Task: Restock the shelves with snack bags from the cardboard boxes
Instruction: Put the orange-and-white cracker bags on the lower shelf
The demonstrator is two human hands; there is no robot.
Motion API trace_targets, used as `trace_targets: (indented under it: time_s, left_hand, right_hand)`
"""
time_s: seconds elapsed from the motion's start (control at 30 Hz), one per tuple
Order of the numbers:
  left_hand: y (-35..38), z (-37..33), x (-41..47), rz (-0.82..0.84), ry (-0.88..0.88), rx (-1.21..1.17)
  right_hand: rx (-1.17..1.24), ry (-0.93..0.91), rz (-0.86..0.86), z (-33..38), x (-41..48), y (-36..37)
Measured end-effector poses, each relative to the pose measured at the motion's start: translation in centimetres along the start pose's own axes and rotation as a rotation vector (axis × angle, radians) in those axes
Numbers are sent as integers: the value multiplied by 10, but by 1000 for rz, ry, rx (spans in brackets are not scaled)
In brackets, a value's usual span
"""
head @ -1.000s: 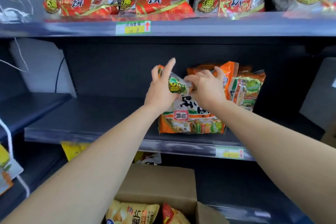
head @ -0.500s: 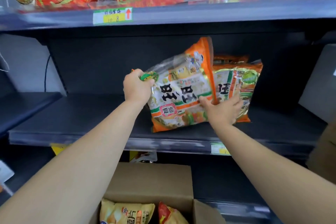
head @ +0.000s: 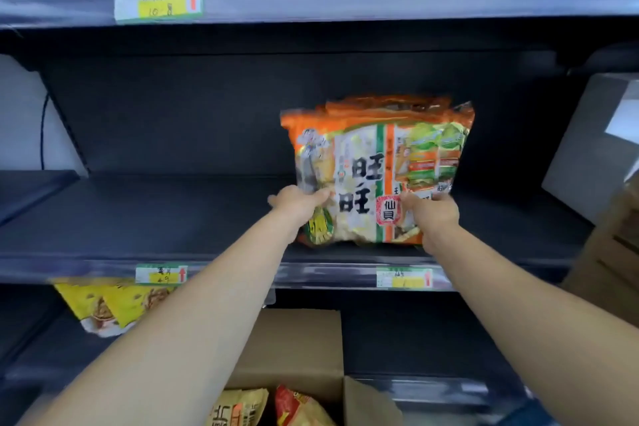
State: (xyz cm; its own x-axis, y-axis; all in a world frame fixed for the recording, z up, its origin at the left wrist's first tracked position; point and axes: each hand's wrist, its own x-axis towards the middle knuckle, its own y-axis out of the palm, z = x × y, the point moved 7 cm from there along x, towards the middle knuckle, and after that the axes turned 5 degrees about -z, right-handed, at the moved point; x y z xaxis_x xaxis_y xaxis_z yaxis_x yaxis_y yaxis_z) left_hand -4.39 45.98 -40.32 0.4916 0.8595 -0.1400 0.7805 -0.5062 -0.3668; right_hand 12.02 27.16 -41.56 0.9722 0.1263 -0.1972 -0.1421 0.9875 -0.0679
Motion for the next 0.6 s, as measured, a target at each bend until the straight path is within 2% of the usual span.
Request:
trace_targets:
  time_s: [0.1,0.2,0.27,0.43,0.6]
  left_hand:
    - [11,-6,1,-18,89,7]
    - [34,-6,0,118,123,175]
    - [43,-9,3,143,149,219]
    - [45,-15,18,24,207,246]
    - [39,-14,22,-70,234,242]
  right_hand:
    - [-110,-62,-18,-3,11,-3]
    - [-111,-87,45,-8,17,5]
    - [-114,-109,45,-12,20,5]
    - [-86,-159,11,-12,31,8]
    - [-197,-210,-45,-11,28,13]
